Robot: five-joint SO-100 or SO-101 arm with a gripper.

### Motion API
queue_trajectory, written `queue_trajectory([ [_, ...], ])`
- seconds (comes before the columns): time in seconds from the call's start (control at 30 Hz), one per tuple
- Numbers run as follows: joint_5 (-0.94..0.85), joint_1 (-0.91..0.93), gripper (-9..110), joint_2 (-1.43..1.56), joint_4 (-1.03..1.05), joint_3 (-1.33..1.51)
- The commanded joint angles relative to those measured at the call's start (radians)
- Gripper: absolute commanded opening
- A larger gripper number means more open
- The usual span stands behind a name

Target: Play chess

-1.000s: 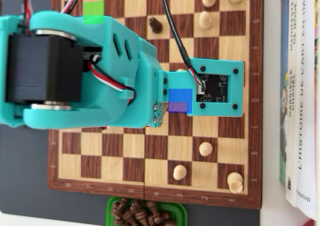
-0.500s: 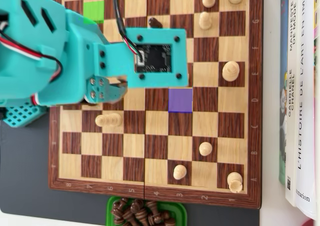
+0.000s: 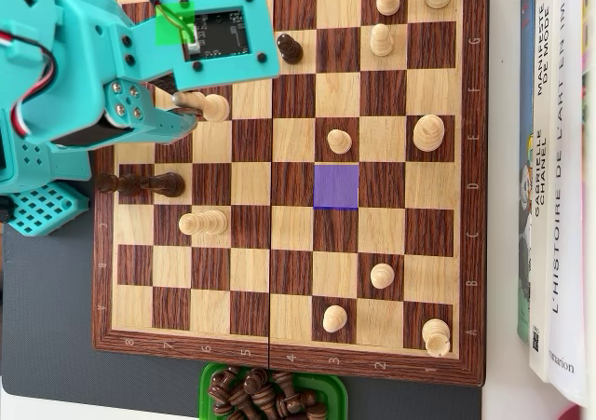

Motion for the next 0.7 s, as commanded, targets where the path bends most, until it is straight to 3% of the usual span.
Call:
queue_trajectory([
  [0.0, 0.014, -0.048, 7, 0.051, -0.009, 0.028],
  [0.67, 0.086, -0.396, 7, 0.051, -0.009, 0.054],
])
